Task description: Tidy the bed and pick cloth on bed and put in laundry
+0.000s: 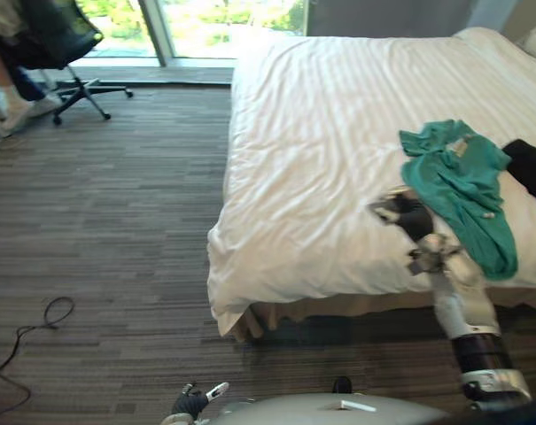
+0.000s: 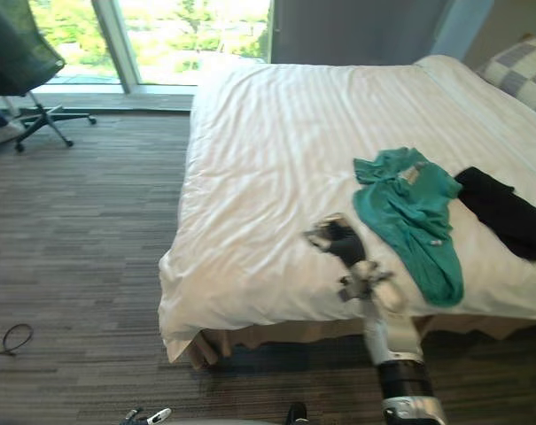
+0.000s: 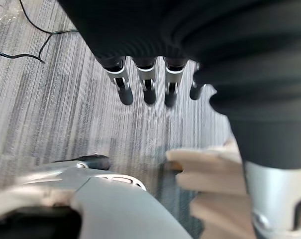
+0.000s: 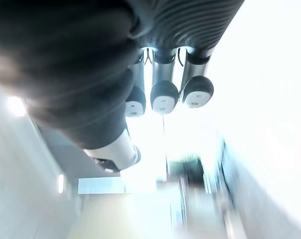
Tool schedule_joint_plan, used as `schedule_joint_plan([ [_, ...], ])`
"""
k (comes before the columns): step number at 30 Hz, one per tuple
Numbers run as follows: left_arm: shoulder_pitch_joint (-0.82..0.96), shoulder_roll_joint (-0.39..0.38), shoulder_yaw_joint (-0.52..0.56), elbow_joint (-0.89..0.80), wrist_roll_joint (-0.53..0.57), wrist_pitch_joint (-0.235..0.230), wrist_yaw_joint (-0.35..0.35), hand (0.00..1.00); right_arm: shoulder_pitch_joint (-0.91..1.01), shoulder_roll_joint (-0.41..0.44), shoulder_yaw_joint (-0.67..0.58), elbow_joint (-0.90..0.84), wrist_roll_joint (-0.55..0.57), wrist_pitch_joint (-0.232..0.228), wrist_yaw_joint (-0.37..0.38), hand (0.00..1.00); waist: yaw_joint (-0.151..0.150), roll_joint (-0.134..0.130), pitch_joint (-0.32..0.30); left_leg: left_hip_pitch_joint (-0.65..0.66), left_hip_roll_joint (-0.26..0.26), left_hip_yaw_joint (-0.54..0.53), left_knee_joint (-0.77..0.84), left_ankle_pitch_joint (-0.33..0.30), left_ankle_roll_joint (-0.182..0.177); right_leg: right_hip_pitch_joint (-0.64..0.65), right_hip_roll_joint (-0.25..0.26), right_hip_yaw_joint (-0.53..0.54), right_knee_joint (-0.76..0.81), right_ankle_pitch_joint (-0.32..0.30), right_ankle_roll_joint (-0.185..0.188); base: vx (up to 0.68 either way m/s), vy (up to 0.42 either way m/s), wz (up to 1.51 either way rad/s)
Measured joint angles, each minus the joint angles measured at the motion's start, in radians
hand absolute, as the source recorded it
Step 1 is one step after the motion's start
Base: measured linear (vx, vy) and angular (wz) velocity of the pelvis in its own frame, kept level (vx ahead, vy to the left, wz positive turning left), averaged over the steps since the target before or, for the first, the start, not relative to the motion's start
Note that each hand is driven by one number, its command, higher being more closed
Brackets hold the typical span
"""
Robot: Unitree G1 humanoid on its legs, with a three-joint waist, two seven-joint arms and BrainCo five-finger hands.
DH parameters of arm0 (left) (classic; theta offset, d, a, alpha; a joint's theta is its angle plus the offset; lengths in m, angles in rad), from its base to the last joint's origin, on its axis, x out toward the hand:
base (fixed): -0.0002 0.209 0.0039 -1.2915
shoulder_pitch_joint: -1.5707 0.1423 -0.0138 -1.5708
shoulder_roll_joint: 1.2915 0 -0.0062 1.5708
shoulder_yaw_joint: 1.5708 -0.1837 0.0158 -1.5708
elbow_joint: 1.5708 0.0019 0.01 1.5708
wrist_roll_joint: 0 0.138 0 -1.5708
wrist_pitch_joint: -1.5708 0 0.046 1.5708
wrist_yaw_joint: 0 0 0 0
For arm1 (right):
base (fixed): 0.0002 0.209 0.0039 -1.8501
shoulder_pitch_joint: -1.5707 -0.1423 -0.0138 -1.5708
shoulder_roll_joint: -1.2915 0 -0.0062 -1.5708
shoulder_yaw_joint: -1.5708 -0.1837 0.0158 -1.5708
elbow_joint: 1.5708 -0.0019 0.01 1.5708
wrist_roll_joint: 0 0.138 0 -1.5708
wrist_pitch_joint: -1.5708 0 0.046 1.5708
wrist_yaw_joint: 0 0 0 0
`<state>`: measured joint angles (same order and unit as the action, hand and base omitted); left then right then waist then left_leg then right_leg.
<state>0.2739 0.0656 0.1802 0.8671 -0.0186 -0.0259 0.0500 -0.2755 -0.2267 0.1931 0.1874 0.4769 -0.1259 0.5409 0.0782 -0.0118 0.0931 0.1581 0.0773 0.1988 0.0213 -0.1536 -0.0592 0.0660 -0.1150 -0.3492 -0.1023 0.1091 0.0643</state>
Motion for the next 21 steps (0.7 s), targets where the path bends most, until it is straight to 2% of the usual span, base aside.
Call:
schedule_joint_plan([
  [1,0.000,0.002,-0.003,0.000,-0.015,-0.008,0.000,0.00,-0.028,0.018,0.041,0.007,-0.001,0.013,-0.010,1.00,0.009,-0.003,0.005,-0.001,-0.002,-0.008,0.001,0.001,0.002,0.003,-0.002,-0.007,0.000,0.000,0.000,-0.06,0.008,0.42],
  [2,-0.011,0.014,-0.018,0.000,-0.043,-0.022,-0.001,0.00,-0.102,0.070,0.134,0.026,-0.001,0.042,-0.047,1.00,0.040,-0.019,0.020,-0.016,0.000,-0.035,0.004,0.010,0.006,0.006,-0.009,-0.031,0.000,0.000,0.000,-0.06,-0.011,0.47],
  [3,-0.020,0.023,-0.026,-0.001,-0.053,-0.026,-0.003,0.00,-0.139,0.091,0.163,0.045,0.000,0.053,-0.066,1.00,0.049,-0.029,0.027,-0.028,-0.001,-0.049,0.009,0.013,0.007,0.006,-0.011,-0.043,0.000,0.000,0.000,-0.07,-0.030,0.70],
  [5,-0.074,0.061,-0.039,-0.015,-0.109,-0.023,-0.011,0.00,-0.307,0.199,0.231,0.135,0.000,0.077,-0.173,1.00,0.110,-0.091,0.094,-0.096,0.002,-0.105,0.052,0.021,0.002,-0.013,-0.011,-0.092,0.002,0.008,-0.011,-0.11,-0.053,0.68],
  [6,-0.090,0.073,-0.046,-0.021,-0.120,-0.019,-0.014,0.00,-0.352,0.227,0.236,0.157,0.000,0.077,-0.196,1.00,0.126,-0.108,0.114,-0.119,0.001,-0.118,0.066,0.023,-0.001,-0.025,-0.010,-0.105,0.005,0.011,-0.015,-0.13,-0.059,0.65],
  [7,-0.131,0.092,-0.060,-0.022,-0.133,-0.010,-0.025,0.00,-0.444,0.273,0.242,0.205,0.000,0.074,-0.247,1.00,0.159,-0.134,0.159,-0.178,0.004,-0.151,0.099,0.026,-0.005,-0.053,-0.006,-0.130,0.006,0.023,-0.026,-0.11,-0.045,0.57],
  [8,-0.150,0.098,-0.064,-0.024,-0.139,-0.005,-0.030,0.00,-0.487,0.293,0.242,0.229,0.000,0.070,-0.270,1.00,0.171,-0.147,0.181,-0.207,0.006,-0.164,0.115,0.028,-0.006,-0.063,-0.004,-0.144,0.006,0.027,-0.029,-0.14,-0.046,0.78],
  [10,-0.196,0.100,-0.067,-0.045,-0.159,0.001,-0.040,0.00,-0.614,0.338,0.243,0.294,0.002,0.053,-0.329,1.00,0.223,-0.165,0.273,-0.286,0.006,-0.218,0.157,0.037,-0.008,-0.089,-0.004,-0.187,0.006,0.037,-0.026,-0.15,-0.021,0.76],
  [13,-0.227,0.107,-0.100,-0.073,-0.168,0.001,-0.048,0.00,-0.687,0.344,0.250,0.314,0.009,0.030,-0.373,1.00,0.275,-0.169,0.340,-0.377,-0.004,-0.284,0.183,0.055,-0.010,-0.125,-0.009,-0.244,0.007,0.040,-0.027,-0.10,0.007,0.70],
  [15,-0.241,0.103,-0.113,-0.079,-0.184,0.001,-0.054,0.00,-0.717,0.345,0.249,0.323,0.009,0.028,-0.401,1.00,0.278,-0.161,0.349,-0.440,-0.012,-0.319,0.202,0.061,-0.010,-0.156,-0.011,-0.278,0.009,0.040,-0.028,-0.08,0.023,0.58],
  [16,-0.255,0.102,-0.130,-0.082,-0.189,0.001,-0.065,0.00,-0.736,0.343,0.247,0.325,0.008,0.029,-0.428,1.00,0.292,-0.144,0.360,-0.471,-0.012,-0.329,0.213,0.063,-0.010,-0.183,-0.015,-0.294,0.033,0.036,-0.033,-0.09,0.046,0.47],
  [17,-0.272,0.102,-0.147,-0.088,-0.189,0.002,-0.080,0.00,-0.756,0.340,0.231,0.332,0.008,0.029,-0.450,1.00,0.292,-0.126,0.372,-0.496,-0.015,-0.343,0.215,0.073,-0.011,-0.211,-0.027,-0.308,0.071,0.017,-0.040,-0.08,0.046,0.31],
  [19,-0.294,0.103,-0.165,-0.091,-0.189,0.004,-0.095,0.00,-0.784,0.333,0.195,0.354,0.009,0.029,-0.481,1.00,0.295,-0.108,0.383,-0.533,-0.025,-0.352,0.216,0.088,-0.012,-0.256,-0.044,-0.326,0.119,-0.009,-0.051,-0.07,0.050,0.29],
  [21,-0.319,0.100,-0.184,-0.087,-0.208,0.016,-0.116,0.00,-0.823,0.318,0.119,0.388,0.009,0.028,-0.521,1.00,0.293,-0.073,0.405,-0.591,-0.027,-0.366,0.222,0.107,-0.015,-0.319,-0.062,-0.343,0.176,-0.032,-0.062,-0.08,0.035,0.27],
])
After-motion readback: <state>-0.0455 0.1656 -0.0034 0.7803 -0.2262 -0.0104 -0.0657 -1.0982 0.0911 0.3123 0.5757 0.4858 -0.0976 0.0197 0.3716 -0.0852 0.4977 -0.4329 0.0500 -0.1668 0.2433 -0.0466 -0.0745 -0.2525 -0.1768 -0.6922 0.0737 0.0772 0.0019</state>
